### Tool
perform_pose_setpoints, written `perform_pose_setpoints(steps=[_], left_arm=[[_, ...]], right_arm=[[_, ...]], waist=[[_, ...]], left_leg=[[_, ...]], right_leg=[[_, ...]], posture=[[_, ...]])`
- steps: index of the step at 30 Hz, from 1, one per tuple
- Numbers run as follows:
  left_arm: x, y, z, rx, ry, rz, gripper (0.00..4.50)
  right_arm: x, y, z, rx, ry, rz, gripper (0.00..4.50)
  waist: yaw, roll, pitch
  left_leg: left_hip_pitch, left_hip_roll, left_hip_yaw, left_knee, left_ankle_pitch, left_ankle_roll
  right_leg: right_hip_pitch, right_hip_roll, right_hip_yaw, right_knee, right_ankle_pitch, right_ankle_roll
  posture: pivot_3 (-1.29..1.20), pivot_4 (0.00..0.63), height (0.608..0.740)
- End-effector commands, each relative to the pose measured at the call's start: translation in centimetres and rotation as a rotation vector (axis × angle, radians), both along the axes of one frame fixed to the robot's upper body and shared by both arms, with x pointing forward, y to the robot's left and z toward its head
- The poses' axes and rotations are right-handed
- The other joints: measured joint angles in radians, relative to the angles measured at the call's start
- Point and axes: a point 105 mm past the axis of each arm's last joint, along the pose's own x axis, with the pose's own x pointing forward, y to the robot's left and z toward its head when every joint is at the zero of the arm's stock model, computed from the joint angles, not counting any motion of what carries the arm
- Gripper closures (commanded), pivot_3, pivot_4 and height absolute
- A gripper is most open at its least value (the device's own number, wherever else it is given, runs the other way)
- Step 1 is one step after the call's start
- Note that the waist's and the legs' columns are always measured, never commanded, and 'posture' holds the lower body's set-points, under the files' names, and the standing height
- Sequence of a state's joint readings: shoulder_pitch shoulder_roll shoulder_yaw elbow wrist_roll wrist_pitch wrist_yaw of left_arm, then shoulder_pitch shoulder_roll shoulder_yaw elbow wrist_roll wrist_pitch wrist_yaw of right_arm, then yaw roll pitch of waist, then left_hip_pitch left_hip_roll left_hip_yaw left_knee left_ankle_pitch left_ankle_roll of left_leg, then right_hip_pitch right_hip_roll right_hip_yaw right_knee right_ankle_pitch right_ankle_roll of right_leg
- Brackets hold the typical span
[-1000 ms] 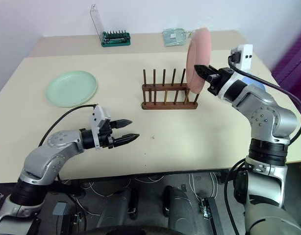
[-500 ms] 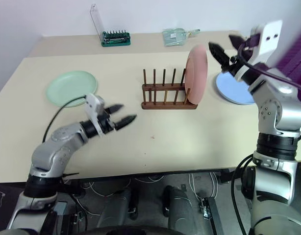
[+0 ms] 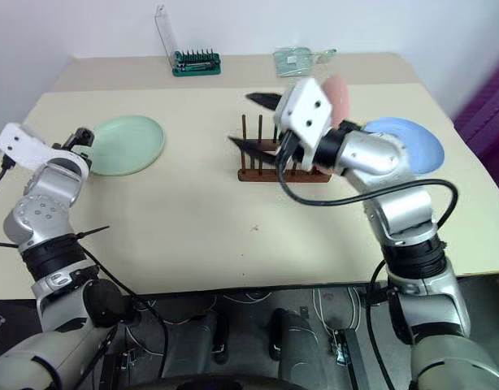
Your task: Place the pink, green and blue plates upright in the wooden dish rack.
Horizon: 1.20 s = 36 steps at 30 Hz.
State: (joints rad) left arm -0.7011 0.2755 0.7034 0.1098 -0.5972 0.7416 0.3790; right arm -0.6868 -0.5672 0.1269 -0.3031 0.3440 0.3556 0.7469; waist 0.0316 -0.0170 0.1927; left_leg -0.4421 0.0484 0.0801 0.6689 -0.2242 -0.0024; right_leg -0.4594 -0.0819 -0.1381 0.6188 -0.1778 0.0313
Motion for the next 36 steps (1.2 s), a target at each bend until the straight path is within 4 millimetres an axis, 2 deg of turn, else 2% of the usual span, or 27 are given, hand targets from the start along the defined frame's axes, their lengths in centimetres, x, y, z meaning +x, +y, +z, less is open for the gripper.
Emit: perform_pose_setpoints(steps=[1, 5, 7, 8, 11, 15, 20, 23, 24, 26, 29, 34, 36], left_arm=[[-0.3, 0.5, -0.2, 0.043, 0.073, -0.004, 0.09], [0.3, 0.0, -2.7, -0.012, 0.168, -0.058, 0.09], [0.6, 0.3, -3.6, -0.060, 0.189, -0.058, 0.62], [0.8, 0.4, -4.1, -0.088, 0.201, -0.057, 0.96], [1.3, 0.2, -4.7, -0.099, 0.214, -0.065, 2.47], [2.0, -0.9, -4.3, -0.071, 0.186, -0.128, 4.44], [2.9, -3.9, 3.0, 0.173, -0.150, -0.270, 4.44], [2.6, -7.2, 6.8, 0.290, -0.280, -0.370, 4.50], [2.5, -8.4, 7.9, 0.319, -0.311, -0.402, 4.50], [2.2, -10.2, 9.4, 0.346, -0.359, -0.454, 4.50], [1.5, -14.4, 11.5, 0.382, -0.412, -0.573, 4.50], [1.0, -17.3, 12.3, 0.394, -0.396, -0.650, 4.50], [0.9, -17.8, 12.3, 0.390, -0.387, -0.667, 4.50]], right_arm=[[-0.9, 0.3, 0.5, -0.007, -0.054, 0.023, 1.03], [-0.7, 0.2, 0.0, -0.011, -0.044, 0.013, 1.03], [-0.7, 0.2, -0.3, -0.024, -0.044, 0.009, 1.03], [-0.7, 0.3, -0.6, -0.035, -0.048, 0.007, 1.03], [-0.9, 0.4, -0.8, -0.042, -0.052, 0.005, 1.03], [-1.0, 0.4, -1.1, -0.044, -0.054, -0.007, 1.03], [-0.5, 0.4, -2.0, -0.122, -0.081, -0.027, 1.03], [0.3, 0.7, -3.0, -0.264, -0.182, -0.039, 0.18], [0.7, 0.9, -2.9, -0.293, -0.241, -0.053, 0.04], [1.2, 1.3, -2.5, -0.313, -0.326, -0.075, 0.04], [3.0, 1.9, -2.0, -0.406, -0.500, -0.153, 0.04], [4.3, 2.2, -1.5, -0.479, -0.682, -0.212, 0.04], [4.6, 2.4, -1.6, -0.505, -0.720, -0.211, 0.04]], waist=[[0.006, 0.000, 0.000], [0.007, 0.000, 0.000], [0.006, 0.000, 0.000], [0.006, 0.000, 0.000], [0.007, 0.000, 0.000], [0.007, 0.000, 0.000], [0.008, -0.001, 0.000], [0.005, -0.001, 0.000], [0.005, -0.001, 0.000], [0.005, -0.001, 0.000], [0.004, -0.001, 0.000], [0.004, -0.001, 0.000], [0.004, -0.001, 0.000]], left_leg=[[0.000, 0.000, 0.000, 0.000, 0.000, 0.000], [0.000, -0.001, 0.000, 0.000, 0.000, 0.000], [0.001, -0.001, 0.000, 0.000, 0.000, 0.000], [0.001, -0.001, 0.000, 0.000, 0.000, 0.000], [0.001, -0.001, 0.000, 0.000, 0.000, 0.000], [0.001, 0.000, 0.001, 0.000, 0.000, 0.000], [0.000, -0.001, 0.001, 0.000, 0.000, -0.001], [0.000, 0.000, 0.001, 0.000, 0.000, -0.001], [0.000, 0.000, 0.001, -0.001, 0.000, -0.001], [0.001, 0.000, 0.001, -0.001, 0.000, -0.001], [0.001, 0.000, 0.002, -0.001, 0.000, -0.001], [0.001, -0.001, 0.002, -0.001, 0.000, -0.001], [0.001, -0.001, 0.002, -0.001, 0.000, -0.001]], right_leg=[[0.000, 0.000, 0.000, 0.000, 0.000, 0.000], [0.000, 0.000, 0.000, 0.000, 0.000, 0.000], [0.000, 0.001, 0.000, 0.000, 0.000, 0.000], [0.000, 0.001, 0.000, 0.000, 0.000, 0.000], [0.000, 0.001, 0.000, 0.001, 0.000, 0.000], [0.000, 0.001, 0.000, 0.001, 0.000, 0.000], [0.000, 0.000, 0.000, 0.000, 0.000, -0.001], [0.000, 0.001, 0.000, 0.000, 0.000, -0.001], [0.000, 0.001, 0.000, 0.000, 0.000, -0.001], [0.000, 0.001, 0.000, 0.000, 0.000, 0.000], [-0.001, 0.001, 0.001, 0.000, 0.000, 0.000], [0.000, 0.001, 0.001, 0.000, 0.000, 0.000], [-0.001, 0.001, 0.001, 0.000, 0.000, 0.000]], posture=[[0.00, 0.150, 0.730], [0.00, 0.150, 0.730], [0.00, 0.150, 0.730], [0.00, 0.150, 0.730], [0.00, 0.150, 0.730], [0.00, 0.150, 0.730], [0.00, 0.150, 0.730], [0.00, 0.150, 0.730], [0.00, 0.150, 0.730], [0.00, 0.150, 0.730], [0.00, 0.150, 0.730], [0.00, 0.150, 0.730], [0.00, 0.150, 0.730]])
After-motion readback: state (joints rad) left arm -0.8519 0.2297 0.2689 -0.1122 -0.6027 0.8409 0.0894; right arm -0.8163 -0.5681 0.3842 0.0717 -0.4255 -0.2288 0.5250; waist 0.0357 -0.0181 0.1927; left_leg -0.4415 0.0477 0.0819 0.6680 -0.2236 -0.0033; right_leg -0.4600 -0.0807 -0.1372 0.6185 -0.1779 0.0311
